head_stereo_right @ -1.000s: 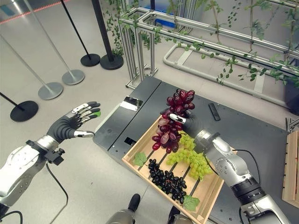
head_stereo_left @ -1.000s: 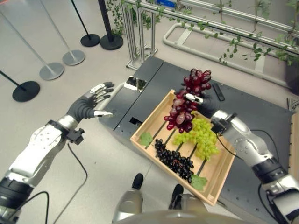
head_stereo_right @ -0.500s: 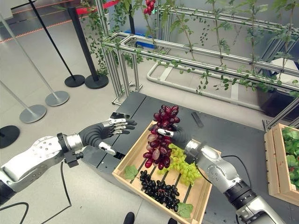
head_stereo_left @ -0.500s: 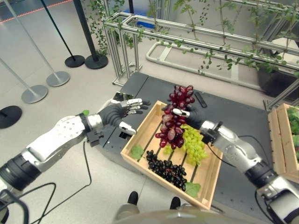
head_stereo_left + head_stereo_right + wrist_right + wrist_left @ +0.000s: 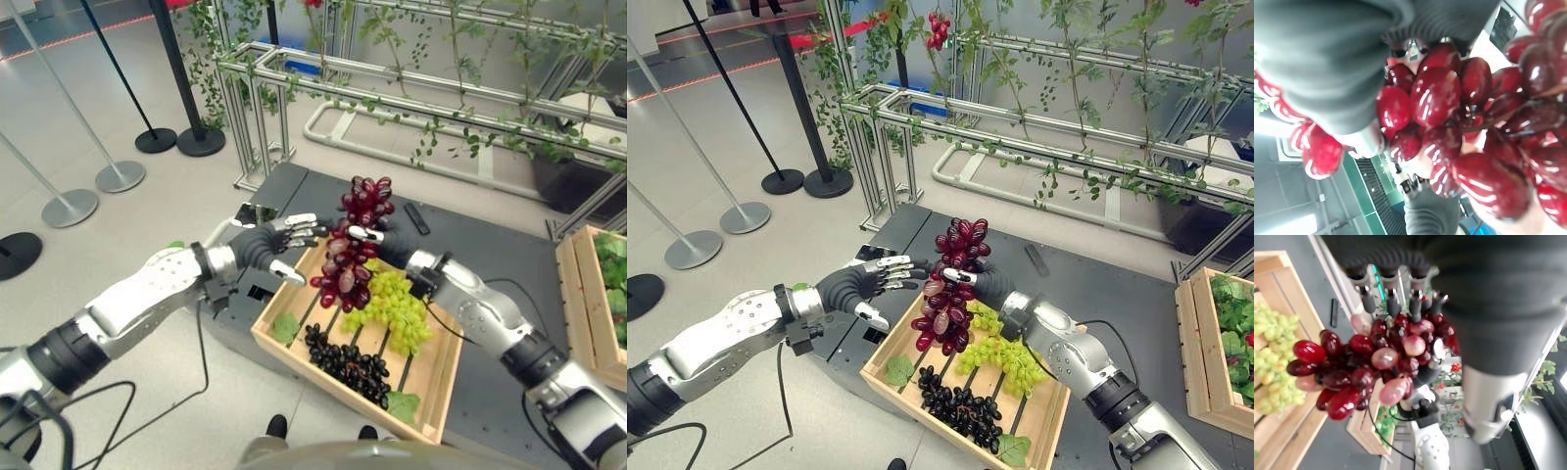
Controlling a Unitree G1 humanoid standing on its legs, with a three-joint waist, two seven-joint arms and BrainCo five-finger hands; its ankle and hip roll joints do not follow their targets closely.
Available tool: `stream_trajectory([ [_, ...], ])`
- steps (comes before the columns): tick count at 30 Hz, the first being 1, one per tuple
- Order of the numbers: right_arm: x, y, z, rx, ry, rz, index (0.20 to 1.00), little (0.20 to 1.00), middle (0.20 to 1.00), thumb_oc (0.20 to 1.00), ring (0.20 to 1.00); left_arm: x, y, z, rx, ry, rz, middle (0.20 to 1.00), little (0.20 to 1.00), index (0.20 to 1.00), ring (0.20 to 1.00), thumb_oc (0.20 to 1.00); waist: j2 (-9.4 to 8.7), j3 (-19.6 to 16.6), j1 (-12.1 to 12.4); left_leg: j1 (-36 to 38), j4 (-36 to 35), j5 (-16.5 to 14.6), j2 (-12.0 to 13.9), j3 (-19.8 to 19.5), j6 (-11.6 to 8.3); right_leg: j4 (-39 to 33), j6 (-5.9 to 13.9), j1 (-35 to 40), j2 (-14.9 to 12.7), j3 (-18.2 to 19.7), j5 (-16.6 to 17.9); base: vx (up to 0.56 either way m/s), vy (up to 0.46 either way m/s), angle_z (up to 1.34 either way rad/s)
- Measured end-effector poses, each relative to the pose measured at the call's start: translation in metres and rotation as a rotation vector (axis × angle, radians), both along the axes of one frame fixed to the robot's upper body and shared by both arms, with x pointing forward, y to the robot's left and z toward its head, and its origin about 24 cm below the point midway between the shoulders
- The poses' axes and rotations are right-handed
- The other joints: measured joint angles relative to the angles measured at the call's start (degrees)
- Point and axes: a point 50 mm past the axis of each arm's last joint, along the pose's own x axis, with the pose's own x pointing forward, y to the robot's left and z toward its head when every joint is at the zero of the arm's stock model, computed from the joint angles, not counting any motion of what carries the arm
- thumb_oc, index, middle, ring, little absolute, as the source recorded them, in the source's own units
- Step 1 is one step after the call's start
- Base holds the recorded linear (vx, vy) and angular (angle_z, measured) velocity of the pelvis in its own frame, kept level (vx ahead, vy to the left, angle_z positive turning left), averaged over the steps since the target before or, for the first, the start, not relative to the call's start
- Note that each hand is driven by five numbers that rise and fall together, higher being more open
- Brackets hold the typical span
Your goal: Pick up the fruits from the basket on one side to the basket on the other side
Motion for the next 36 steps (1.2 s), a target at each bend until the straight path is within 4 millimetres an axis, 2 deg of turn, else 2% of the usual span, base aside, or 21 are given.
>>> stream_trajectory([
  [18, -0.002, 0.001, -0.026, -0.074, 0.099, -0.027, 0.200, 0.200, 0.200, 0.200, 0.200, 0.008, -0.007, -0.020, 0.112, 0.097, -0.020, 1.000, 1.000, 1.000, 1.000, 1.000, -0.03, -2.8, -0.1, 0.7, -0.2, 0.0, 0.3, 1.8, 0.03, -0.9, 0.17, 0.3, 0.4, 1.3, 0.8, 0.00, 0.003, -0.04],
  [27, -0.001, 0.000, -0.029, -0.094, 0.111, -0.053, 0.200, 0.200, 0.200, 0.200, 0.200, 0.012, -0.011, -0.024, 0.140, 0.057, -0.011, 1.000, 1.000, 1.000, 1.000, 1.000, -0.05, -3.2, -0.2, 0.9, -0.2, 0.0, 0.3, 2.0, 0.03, -0.9, 0.14, 0.4, 0.4, 1.4, 0.8, 0.00, 0.000, 0.00],
  [36, 0.002, -0.003, -0.024, -0.081, 0.096, -0.086, 0.200, 0.200, 0.200, 0.200, 0.200, 0.009, -0.014, -0.038, -0.016, 0.080, 0.088, 1.000, 1.000, 1.000, 1.000, 1.000, -0.05, -3.4, 0.0, 1.0, -0.8, 0.0, 0.4, 1.9, 0.10, -1.1, 0.15, 0.4, 0.5, 1.3, 0.8, 0.00, 0.000, 0.00],
])
